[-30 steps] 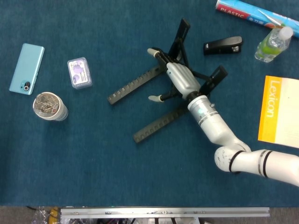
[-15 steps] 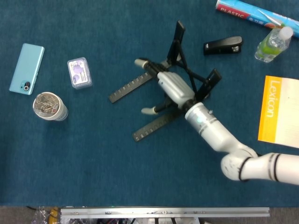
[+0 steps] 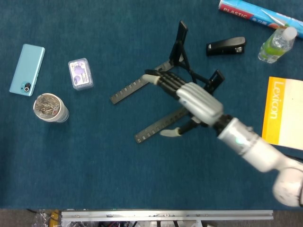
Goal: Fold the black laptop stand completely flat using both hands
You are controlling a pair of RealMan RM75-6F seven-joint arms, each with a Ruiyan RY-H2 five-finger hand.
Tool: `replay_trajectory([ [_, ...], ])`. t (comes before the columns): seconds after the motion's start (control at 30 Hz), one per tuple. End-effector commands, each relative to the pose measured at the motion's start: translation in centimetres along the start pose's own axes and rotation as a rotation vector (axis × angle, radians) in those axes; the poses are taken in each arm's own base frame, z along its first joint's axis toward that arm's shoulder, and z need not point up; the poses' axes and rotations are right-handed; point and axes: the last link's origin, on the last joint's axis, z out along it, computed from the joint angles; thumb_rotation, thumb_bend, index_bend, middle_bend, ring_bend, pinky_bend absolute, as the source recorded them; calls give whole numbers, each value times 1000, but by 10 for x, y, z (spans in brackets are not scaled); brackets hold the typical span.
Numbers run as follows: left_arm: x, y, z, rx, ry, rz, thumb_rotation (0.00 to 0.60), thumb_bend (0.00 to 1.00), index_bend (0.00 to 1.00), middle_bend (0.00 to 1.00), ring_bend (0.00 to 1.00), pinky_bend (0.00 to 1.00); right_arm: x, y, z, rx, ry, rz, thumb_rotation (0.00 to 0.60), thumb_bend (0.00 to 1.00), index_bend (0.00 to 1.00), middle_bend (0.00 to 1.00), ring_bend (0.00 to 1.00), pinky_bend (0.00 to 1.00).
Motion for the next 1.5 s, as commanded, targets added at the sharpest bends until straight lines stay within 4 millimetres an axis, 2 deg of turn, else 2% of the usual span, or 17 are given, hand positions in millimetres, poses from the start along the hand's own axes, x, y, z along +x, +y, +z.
replay_trajectory([
  [0.03,-1,1,2,1,-3,1,600,247,0,0,0,0,20,-5,-27,5,41,-27,600,17,0,3,0,0],
  [0.37,-3,13,6,-20,-6,7,600,247,0,0,0,0,58,10,-71,-73,156,-105,600,18,0,3,0,0],
  [0.53,-5,17,6,-23,-16,9,600,247,0,0,0,0,62,28,-87,-153,162,-83,600,17,0,3,0,0],
  [0.67,-5,21,6,-29,-17,12,600,247,0,0,0,0,59,41,-90,-182,143,-50,600,18,0,3,0,0],
  [0.83,-4,21,6,-25,-10,15,600,247,0,0,0,0,49,43,-88,-156,107,5,600,18,0,3,0,0],
  [1.27,-2,15,5,-13,-1,15,600,247,0,0,0,0,11,19,-77,-24,-76,129,600,18,0,3,0,0],
  [1.5,5,14,7,-25,18,27,600,247,0,0,0,0,6,7,-68,19,-85,147,600,18,0,4,0,0],
])
